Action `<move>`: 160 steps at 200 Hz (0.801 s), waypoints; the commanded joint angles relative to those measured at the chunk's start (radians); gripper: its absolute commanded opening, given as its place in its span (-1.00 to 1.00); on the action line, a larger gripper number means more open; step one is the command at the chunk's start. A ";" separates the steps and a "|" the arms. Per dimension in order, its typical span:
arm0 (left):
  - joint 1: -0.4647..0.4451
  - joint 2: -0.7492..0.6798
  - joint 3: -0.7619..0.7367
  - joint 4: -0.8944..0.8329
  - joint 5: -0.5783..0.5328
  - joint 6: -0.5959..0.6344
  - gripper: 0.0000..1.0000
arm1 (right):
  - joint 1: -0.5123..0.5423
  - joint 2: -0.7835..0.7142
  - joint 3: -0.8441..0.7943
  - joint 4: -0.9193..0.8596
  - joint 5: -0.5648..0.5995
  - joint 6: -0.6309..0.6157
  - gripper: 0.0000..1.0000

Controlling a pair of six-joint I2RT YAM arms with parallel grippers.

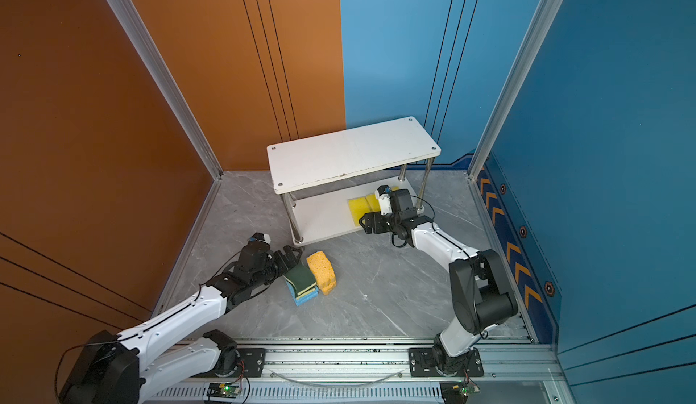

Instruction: Place and organize the cleaning sponges onto the shelf

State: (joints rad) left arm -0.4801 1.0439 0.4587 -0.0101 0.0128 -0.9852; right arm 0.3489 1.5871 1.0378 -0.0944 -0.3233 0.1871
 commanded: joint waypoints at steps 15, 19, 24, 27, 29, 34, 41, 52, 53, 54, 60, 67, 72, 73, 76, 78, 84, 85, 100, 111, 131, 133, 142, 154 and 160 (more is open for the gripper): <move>-0.003 -0.041 0.012 0.004 0.045 0.008 0.95 | 0.093 -0.101 -0.067 -0.061 0.002 -0.020 0.86; -0.002 -0.047 0.011 -0.001 0.045 0.009 0.95 | 0.106 -0.110 -0.074 -0.061 0.007 -0.021 0.86; -0.001 -0.054 0.012 -0.007 0.046 0.010 0.95 | 0.123 -0.120 -0.083 -0.063 0.014 -0.025 0.87; 0.000 -0.059 0.012 -0.013 0.044 0.011 0.95 | 0.135 -0.127 -0.088 -0.065 0.022 -0.027 0.87; 0.001 -0.063 0.012 -0.015 0.045 0.011 0.95 | 0.141 -0.131 -0.092 -0.066 0.028 -0.029 0.87; 0.003 -0.073 0.011 -0.024 0.042 0.013 0.95 | 0.160 -0.140 -0.101 -0.066 0.043 -0.029 0.88; 0.005 -0.085 0.010 -0.036 0.038 0.014 0.95 | 0.185 -0.153 -0.114 -0.064 0.065 -0.026 0.88; 0.009 -0.106 0.009 -0.057 0.028 0.016 0.95 | 0.219 -0.163 -0.136 -0.055 0.076 -0.019 0.89; 0.010 -0.109 0.008 -0.059 0.028 0.017 0.95 | 0.223 -0.164 -0.138 -0.054 0.076 -0.018 0.88; 0.010 -0.110 0.007 -0.061 0.027 0.017 0.95 | 0.226 -0.165 -0.140 -0.054 0.077 -0.017 0.88; 0.013 -0.122 0.005 -0.074 0.022 0.019 0.95 | 0.245 -0.167 -0.149 -0.049 0.081 -0.012 0.89; 0.018 -0.136 0.003 -0.090 0.016 0.020 0.95 | 0.267 -0.167 -0.160 -0.047 0.089 -0.010 0.89; 0.021 -0.146 0.000 -0.101 0.013 0.020 0.95 | 0.283 -0.166 -0.166 -0.046 0.091 -0.010 0.90; 0.022 -0.147 0.000 -0.104 0.011 0.021 0.95 | 0.286 -0.165 -0.167 -0.047 0.092 -0.010 0.90; 0.024 -0.154 -0.002 -0.111 0.009 0.022 0.95 | 0.293 -0.164 -0.171 -0.048 0.093 -0.009 0.90; 0.026 -0.158 -0.002 -0.116 0.008 0.022 0.95 | 0.298 -0.162 -0.173 -0.048 0.095 -0.008 0.91; 0.030 -0.169 -0.006 -0.127 0.003 0.023 0.95 | 0.313 -0.160 -0.180 -0.049 0.099 -0.006 0.91; 0.031 -0.169 -0.006 -0.129 0.003 0.023 0.95 | 0.315 -0.159 -0.181 -0.049 0.098 -0.005 0.91; 0.044 -0.199 -0.013 -0.161 -0.004 0.025 0.95 | 0.345 -0.150 -0.194 -0.048 0.099 -0.008 0.91; 0.052 -0.220 -0.016 -0.169 -0.003 0.022 0.95 | 0.382 -0.148 -0.200 -0.047 0.110 -0.013 0.91; 0.058 -0.256 -0.023 -0.205 0.020 0.020 0.95 | 0.412 -0.148 -0.202 -0.047 0.118 -0.004 0.91; 0.057 -0.258 -0.024 -0.206 0.023 0.021 0.95 | 0.417 -0.149 -0.203 -0.047 0.121 -0.003 0.91; 0.061 -0.269 -0.025 -0.213 0.028 0.023 0.95 | 0.436 -0.151 -0.206 -0.044 0.142 0.001 0.91; 0.063 -0.278 -0.027 -0.217 0.028 0.020 0.95 | 0.462 -0.149 -0.203 -0.045 0.172 0.002 0.91; 0.063 -0.278 -0.030 -0.214 0.027 0.019 0.95 | 0.472 -0.146 -0.202 -0.048 0.179 0.000 0.91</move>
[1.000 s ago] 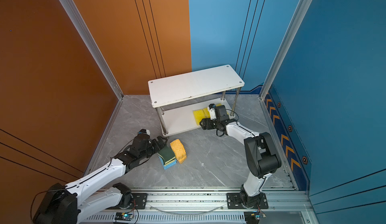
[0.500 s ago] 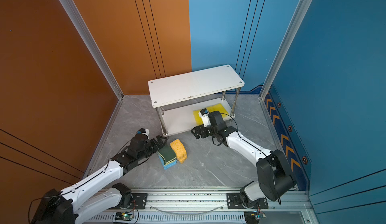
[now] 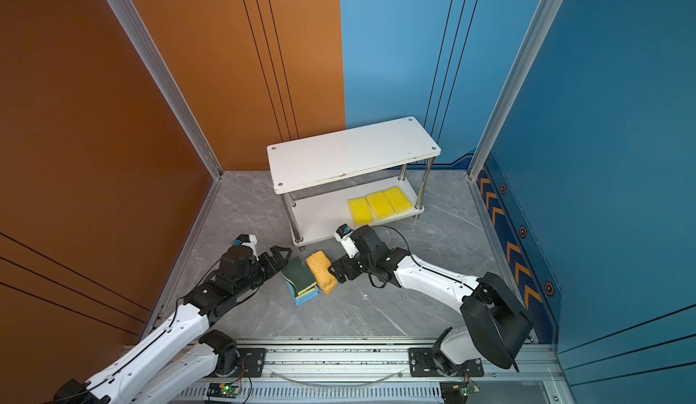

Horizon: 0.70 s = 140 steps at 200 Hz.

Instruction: Place and organize the cleaning sponges onto the shelf

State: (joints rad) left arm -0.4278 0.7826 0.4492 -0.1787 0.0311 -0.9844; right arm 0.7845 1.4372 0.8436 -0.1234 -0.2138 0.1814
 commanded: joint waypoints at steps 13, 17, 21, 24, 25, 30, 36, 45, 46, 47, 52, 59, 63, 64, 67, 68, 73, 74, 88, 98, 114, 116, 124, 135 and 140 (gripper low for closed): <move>0.012 -0.016 -0.025 -0.035 0.010 0.013 0.95 | 0.052 0.013 -0.006 -0.022 0.082 0.013 0.91; 0.012 -0.013 -0.026 -0.031 0.011 0.013 0.95 | 0.057 0.015 -0.006 -0.021 0.082 0.016 0.91; 0.013 -0.012 -0.026 -0.027 0.013 0.012 0.95 | 0.062 0.018 -0.006 -0.019 0.082 0.018 0.91; 0.014 -0.010 -0.027 -0.023 0.014 0.012 0.95 | 0.066 0.019 -0.007 -0.019 0.083 0.019 0.91; 0.014 -0.009 -0.027 -0.022 0.015 0.012 0.95 | 0.066 0.020 -0.008 -0.018 0.084 0.019 0.91; 0.015 -0.006 -0.027 -0.019 0.016 0.012 0.95 | 0.073 0.021 -0.007 -0.018 0.087 0.021 0.91; 0.015 -0.002 -0.027 -0.018 0.019 0.012 0.95 | 0.081 0.023 -0.007 -0.017 0.091 0.024 0.91; 0.017 0.004 -0.028 -0.018 0.021 0.012 0.95 | 0.093 0.026 -0.008 -0.019 0.095 0.025 0.91; 0.017 0.005 -0.028 -0.018 0.021 0.012 0.95 | 0.094 0.026 -0.008 -0.018 0.095 0.024 0.91; 0.017 0.006 -0.028 -0.018 0.021 0.012 0.95 | 0.095 0.026 -0.008 -0.020 0.095 0.025 0.90; 0.017 0.009 -0.029 -0.018 0.022 0.012 0.95 | 0.102 0.028 -0.008 -0.020 0.097 0.025 0.91; 0.018 0.015 -0.031 0.018 0.024 0.011 0.95 | 0.109 0.032 -0.006 -0.023 0.098 0.025 0.90; 0.019 0.017 -0.032 0.025 0.024 0.010 0.95 | 0.113 0.034 -0.007 -0.023 0.097 0.024 0.90; 0.019 0.017 -0.033 0.026 0.024 0.010 0.95 | 0.114 0.035 -0.006 -0.023 0.097 0.023 0.90; 0.020 0.019 -0.033 0.029 0.027 0.009 0.95 | 0.117 0.037 -0.004 -0.024 0.095 0.021 0.90; 0.019 0.019 -0.034 0.030 0.027 0.009 0.95 | 0.118 0.038 -0.004 -0.025 0.095 0.020 0.90; 0.020 0.022 -0.038 0.036 0.028 0.009 0.95 | 0.121 0.042 -0.003 -0.027 0.094 0.019 0.90; 0.020 0.022 -0.039 0.038 0.029 0.009 0.95 | 0.121 0.044 -0.003 -0.027 0.094 0.018 0.89; 0.022 0.030 -0.045 0.054 0.033 0.003 0.95 | 0.128 0.057 0.004 -0.034 0.092 0.013 0.89; 0.021 0.035 -0.052 0.064 0.037 0.000 0.95 | 0.131 0.069 0.010 -0.037 0.090 0.010 0.88; 0.023 0.036 -0.057 0.071 0.039 -0.002 0.95 | 0.138 0.087 0.021 -0.045 0.089 0.006 0.88; 0.024 0.036 -0.058 0.071 0.039 -0.002 0.95 | 0.140 0.089 0.024 -0.044 0.089 0.005 0.88; 0.024 0.034 -0.060 0.074 0.038 -0.003 0.95 | 0.145 0.100 0.030 -0.050 0.094 0.000 0.88; 0.024 0.033 -0.061 0.074 0.039 -0.003 0.95 | 0.152 0.112 0.041 -0.056 0.102 -0.005 0.87; 0.025 0.032 -0.062 0.075 0.039 -0.003 0.95 | 0.154 0.117 0.044 -0.058 0.104 -0.005 0.87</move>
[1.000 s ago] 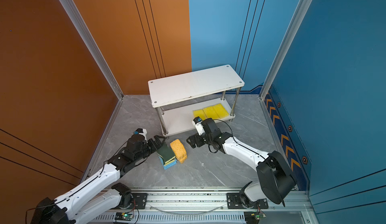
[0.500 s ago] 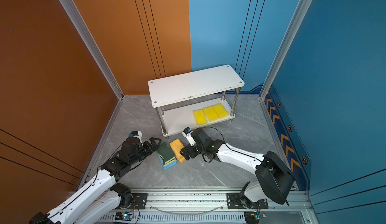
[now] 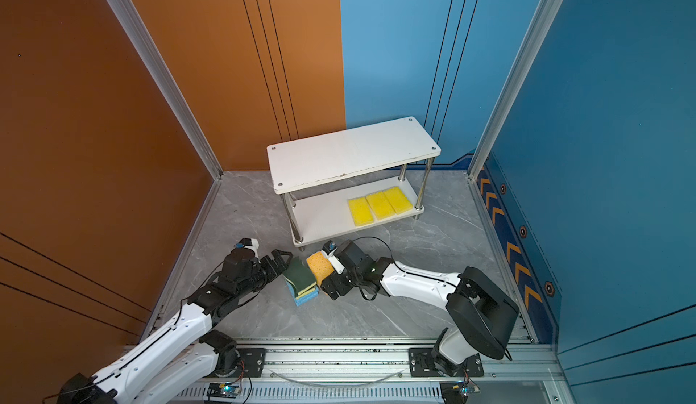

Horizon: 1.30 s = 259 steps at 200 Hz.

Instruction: Place and organize the cleaning sponges onto the shelf

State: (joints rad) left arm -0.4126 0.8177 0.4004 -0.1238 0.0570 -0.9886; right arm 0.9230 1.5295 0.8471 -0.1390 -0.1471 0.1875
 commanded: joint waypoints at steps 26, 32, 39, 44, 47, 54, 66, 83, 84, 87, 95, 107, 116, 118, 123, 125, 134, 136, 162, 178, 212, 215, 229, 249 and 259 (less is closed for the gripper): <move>0.014 -0.006 -0.017 0.019 0.014 0.001 0.95 | 0.029 0.045 0.058 -0.039 0.052 -0.011 0.87; 0.015 -0.007 -0.018 0.019 0.014 0.001 0.95 | 0.030 0.051 0.061 -0.037 0.050 -0.013 0.87; 0.015 -0.007 -0.019 0.019 0.014 0.001 0.95 | 0.032 0.058 0.065 -0.035 0.049 -0.012 0.86; 0.015 -0.008 -0.021 0.021 0.014 0.001 0.95 | 0.034 0.063 0.068 -0.032 0.048 -0.012 0.87; 0.015 -0.009 -0.021 0.021 0.014 0.001 0.95 | 0.034 0.067 0.071 -0.032 0.049 -0.013 0.86; 0.017 -0.009 -0.022 0.021 0.014 0.001 0.95 | 0.036 0.075 0.077 -0.031 0.050 -0.011 0.87; 0.017 -0.009 -0.024 0.022 0.015 0.001 0.95 | 0.041 0.092 0.088 -0.027 0.054 -0.009 0.87; 0.020 -0.011 -0.026 0.024 0.015 -0.001 0.95 | 0.043 0.114 0.101 -0.018 0.067 0.002 0.87; 0.020 -0.012 -0.025 0.024 0.014 -0.001 0.95 | 0.042 0.115 0.101 -0.018 0.067 0.003 0.86; 0.019 -0.011 -0.027 0.024 0.014 -0.001 0.95 | 0.044 0.119 0.103 -0.015 0.067 0.005 0.86; 0.021 -0.011 -0.028 0.027 0.014 -0.001 0.95 | 0.045 0.128 0.107 -0.009 0.070 0.008 0.86; 0.022 -0.012 -0.030 0.027 0.014 -0.002 0.95 | 0.046 0.141 0.115 -0.004 0.075 0.010 0.85; 0.023 -0.011 -0.032 0.027 0.014 -0.001 0.95 | 0.047 0.150 0.119 -0.003 0.080 0.010 0.85; 0.024 -0.010 -0.031 0.027 0.014 -0.001 0.95 | 0.047 0.153 0.120 -0.002 0.081 0.011 0.85; 0.024 -0.009 -0.033 0.027 0.014 -0.001 0.95 | 0.048 0.156 0.123 -0.002 0.082 0.012 0.84; 0.024 -0.009 -0.033 0.027 0.015 -0.001 0.95 | 0.048 0.157 0.124 -0.002 0.082 0.012 0.84; 0.026 -0.008 -0.033 0.027 0.015 -0.001 0.95 | 0.048 0.163 0.128 -0.004 0.084 0.012 0.84; 0.026 -0.009 -0.032 0.028 0.015 -0.001 0.95 | 0.048 0.165 0.129 -0.002 0.086 0.012 0.84; 0.029 -0.003 -0.035 0.033 0.015 -0.001 0.95 | 0.048 0.167 0.129 0.006 0.095 0.012 0.83; 0.031 -0.001 -0.034 0.036 0.018 -0.001 0.95 | 0.049 0.166 0.132 0.010 0.099 0.012 0.82; 0.034 0.003 -0.035 0.039 0.021 -0.002 0.95 | 0.047 0.169 0.133 0.015 0.107 0.015 0.81; 0.034 0.002 -0.035 0.039 0.021 -0.002 0.95 | 0.049 0.169 0.133 0.015 0.108 0.014 0.80; 0.034 0.003 -0.036 0.039 0.021 -0.002 0.95 | 0.048 0.170 0.133 0.017 0.115 0.013 0.79; 0.034 0.003 -0.037 0.041 0.022 -0.004 0.95 | 0.047 0.170 0.133 0.017 0.119 0.015 0.76; 0.034 0.003 -0.037 0.041 0.020 -0.004 0.95 | 0.047 0.167 0.132 0.017 0.122 0.015 0.74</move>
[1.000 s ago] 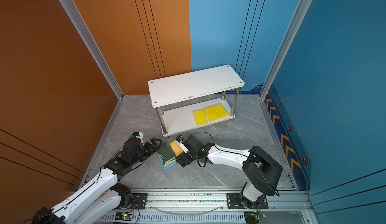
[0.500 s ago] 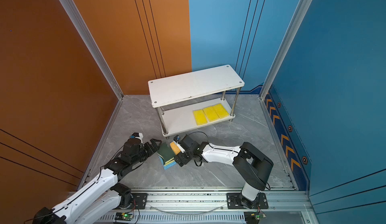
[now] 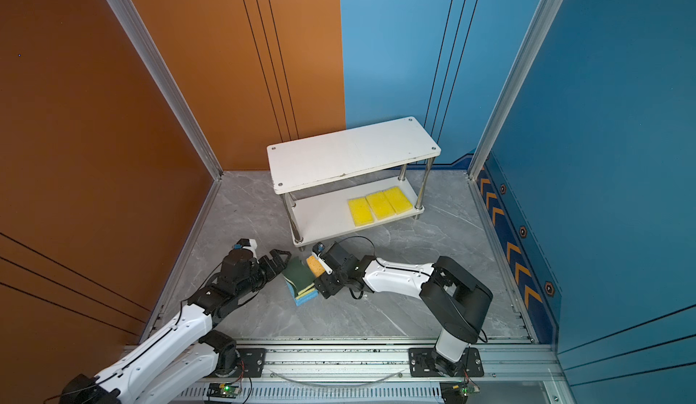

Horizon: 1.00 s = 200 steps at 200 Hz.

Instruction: Place and organize the cleaning sponges onto the shelf

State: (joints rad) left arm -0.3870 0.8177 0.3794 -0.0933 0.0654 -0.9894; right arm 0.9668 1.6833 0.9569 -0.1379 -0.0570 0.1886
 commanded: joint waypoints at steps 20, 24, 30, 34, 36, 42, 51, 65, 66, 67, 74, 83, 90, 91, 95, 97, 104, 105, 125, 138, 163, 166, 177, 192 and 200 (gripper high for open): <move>0.009 0.004 -0.016 0.010 0.011 -0.005 0.95 | 0.004 0.008 0.017 0.016 0.042 0.012 0.68; 0.010 0.004 -0.016 0.012 0.012 -0.005 0.95 | 0.004 0.007 0.017 0.017 0.042 0.014 0.67; 0.009 0.005 -0.019 0.012 0.013 -0.004 0.95 | 0.004 0.004 0.014 0.016 0.045 0.011 0.64; 0.009 0.003 -0.019 0.013 0.013 -0.004 0.95 | 0.003 0.002 0.016 0.017 0.047 0.011 0.62; 0.009 0.004 -0.018 0.013 0.013 -0.005 0.95 | 0.003 0.001 0.014 0.017 0.048 0.012 0.62; 0.010 0.004 -0.019 0.014 0.013 -0.006 0.95 | 0.004 -0.001 0.012 0.014 0.052 0.011 0.58; 0.010 0.004 -0.020 0.014 0.013 -0.006 0.95 | 0.003 -0.009 0.008 0.013 0.056 0.011 0.54; 0.010 0.002 -0.019 0.015 0.011 -0.006 0.95 | 0.004 -0.023 -0.003 0.014 0.061 0.007 0.50; 0.010 0.002 -0.019 0.015 0.011 -0.007 0.95 | 0.003 -0.023 -0.003 0.015 0.062 0.008 0.50; 0.010 0.003 -0.019 0.015 0.011 -0.007 0.95 | 0.004 -0.025 -0.005 0.015 0.062 0.007 0.50; 0.010 0.004 -0.019 0.015 0.012 -0.008 0.95 | 0.002 -0.032 -0.011 0.012 0.062 0.006 0.49; 0.009 0.004 -0.020 0.017 0.011 -0.008 0.95 | 0.003 -0.042 -0.019 0.012 0.062 0.006 0.47; 0.010 0.003 -0.018 0.018 0.013 -0.008 0.95 | 0.001 -0.049 -0.026 0.010 0.062 0.004 0.47; 0.010 0.004 -0.018 0.018 0.013 -0.008 0.95 | 0.001 -0.052 -0.027 0.010 0.061 0.003 0.47; 0.010 0.005 -0.019 0.018 0.013 -0.008 0.95 | -0.001 -0.057 -0.031 0.010 0.062 0.004 0.47; 0.009 0.005 -0.018 0.018 0.013 -0.008 0.95 | -0.001 -0.060 -0.032 0.010 0.062 0.003 0.47; 0.010 0.006 -0.018 0.018 0.013 -0.008 0.95 | -0.003 -0.068 -0.038 0.008 0.061 0.002 0.46; 0.010 0.006 -0.018 0.018 0.013 -0.008 0.95 | -0.003 -0.069 -0.040 0.008 0.061 0.002 0.46; 0.010 0.012 -0.015 0.019 0.013 -0.007 0.95 | -0.014 -0.092 -0.055 0.003 0.060 0.000 0.44; 0.010 0.015 -0.015 0.021 0.013 -0.007 0.95 | -0.021 -0.105 -0.060 -0.006 0.060 -0.001 0.43; 0.010 0.019 -0.012 0.025 0.017 -0.008 0.95 | -0.035 -0.128 -0.066 -0.019 0.064 -0.012 0.41; 0.009 0.020 -0.012 0.026 0.016 -0.008 0.95 | -0.036 -0.130 -0.067 -0.020 0.064 -0.012 0.41; 0.008 0.021 -0.012 0.026 0.017 -0.008 0.95 | -0.044 -0.137 -0.069 -0.023 0.060 -0.012 0.41; 0.010 0.021 -0.012 0.026 0.017 -0.008 0.95 | -0.048 -0.139 -0.069 -0.023 0.049 -0.016 0.40; 0.010 0.021 -0.012 0.026 0.018 -0.008 0.95 | -0.048 -0.136 -0.068 -0.023 0.043 -0.018 0.41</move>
State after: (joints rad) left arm -0.3862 0.8341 0.3748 -0.0715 0.0654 -0.9928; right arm 0.9257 1.5654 0.9035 -0.1394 -0.0208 0.1844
